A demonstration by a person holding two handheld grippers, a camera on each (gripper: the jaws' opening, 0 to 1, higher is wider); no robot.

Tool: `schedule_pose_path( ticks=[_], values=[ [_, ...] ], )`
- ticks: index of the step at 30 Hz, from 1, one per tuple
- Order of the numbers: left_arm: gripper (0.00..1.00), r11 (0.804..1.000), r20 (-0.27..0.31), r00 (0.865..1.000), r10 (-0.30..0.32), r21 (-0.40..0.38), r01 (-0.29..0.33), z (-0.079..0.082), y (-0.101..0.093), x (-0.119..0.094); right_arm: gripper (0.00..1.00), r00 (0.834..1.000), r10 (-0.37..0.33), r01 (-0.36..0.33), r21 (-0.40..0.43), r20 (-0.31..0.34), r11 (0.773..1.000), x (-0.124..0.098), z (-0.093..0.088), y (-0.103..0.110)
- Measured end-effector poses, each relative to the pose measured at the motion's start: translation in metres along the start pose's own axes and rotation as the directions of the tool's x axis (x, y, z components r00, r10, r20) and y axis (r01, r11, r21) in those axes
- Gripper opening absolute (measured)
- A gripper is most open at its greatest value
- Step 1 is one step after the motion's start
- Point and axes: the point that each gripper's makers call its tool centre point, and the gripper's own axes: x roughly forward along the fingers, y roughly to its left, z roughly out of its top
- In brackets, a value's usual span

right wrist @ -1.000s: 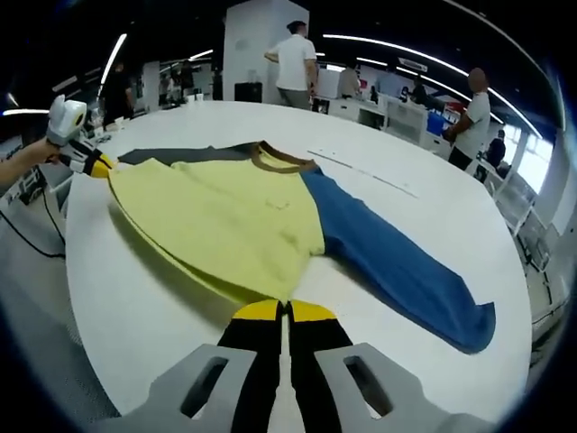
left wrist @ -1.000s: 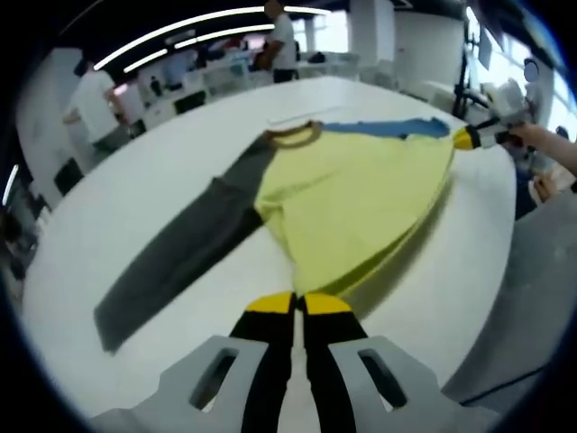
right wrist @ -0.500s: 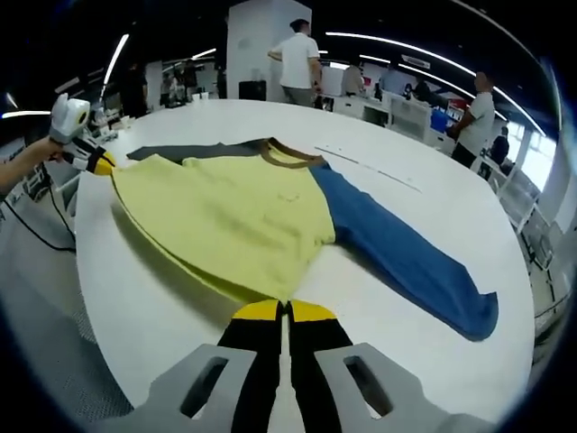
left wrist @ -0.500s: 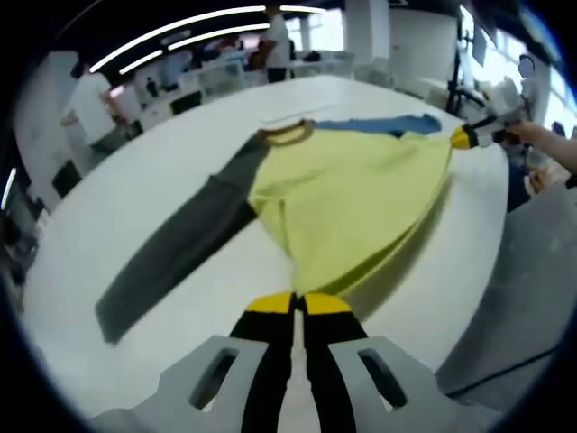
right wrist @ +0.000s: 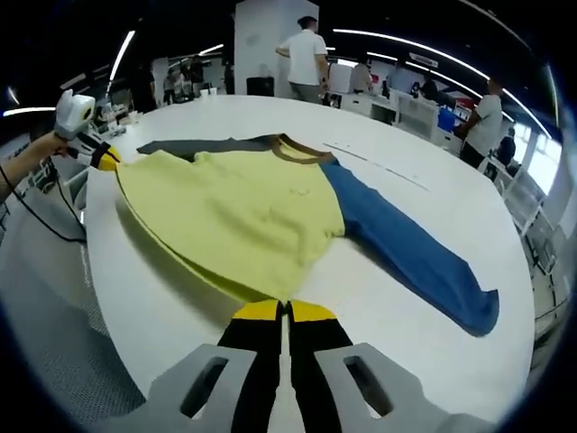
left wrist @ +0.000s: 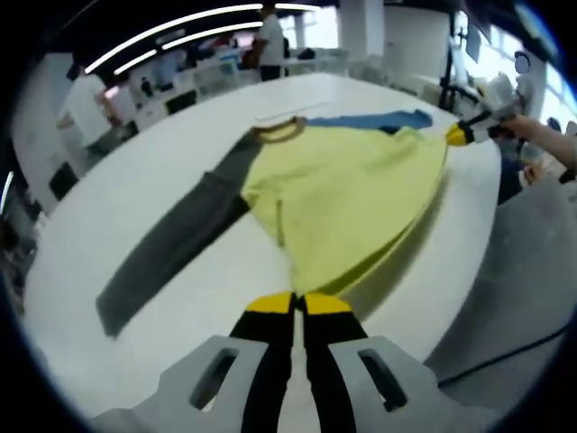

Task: Fold the garment on the visible template until the final outline fits inside the template.

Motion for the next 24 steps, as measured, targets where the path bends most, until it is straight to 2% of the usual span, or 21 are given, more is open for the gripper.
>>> schedule_pose_path(
  ticks=[9, 14, 24],
  values=[
    [0.00, 1.000, 0.003, 1.000, -0.018, 0.004, 0.018, 0.000, -0.006, -0.010, 0.02, 1.000, 0.014, -0.014, -0.013, -0.003, 1.000, -0.010, -0.002, 0.005],
    [0.00, 1.000, -0.010, 1.000, -0.027, 0.011, 0.027, -0.005, -0.011, -0.013, 0.03, 1.000, 0.016, -0.017, -0.047, -0.007, 0.999, -0.016, -0.002, 0.011],
    [0.00, 0.999, -0.025, 0.999, -0.031, 0.030, 0.032, -0.009, -0.015, -0.020, 0.03, 0.999, 0.042, -0.043, -0.054, -0.011, 0.998, -0.024, -0.003, 0.022]
  ],
)
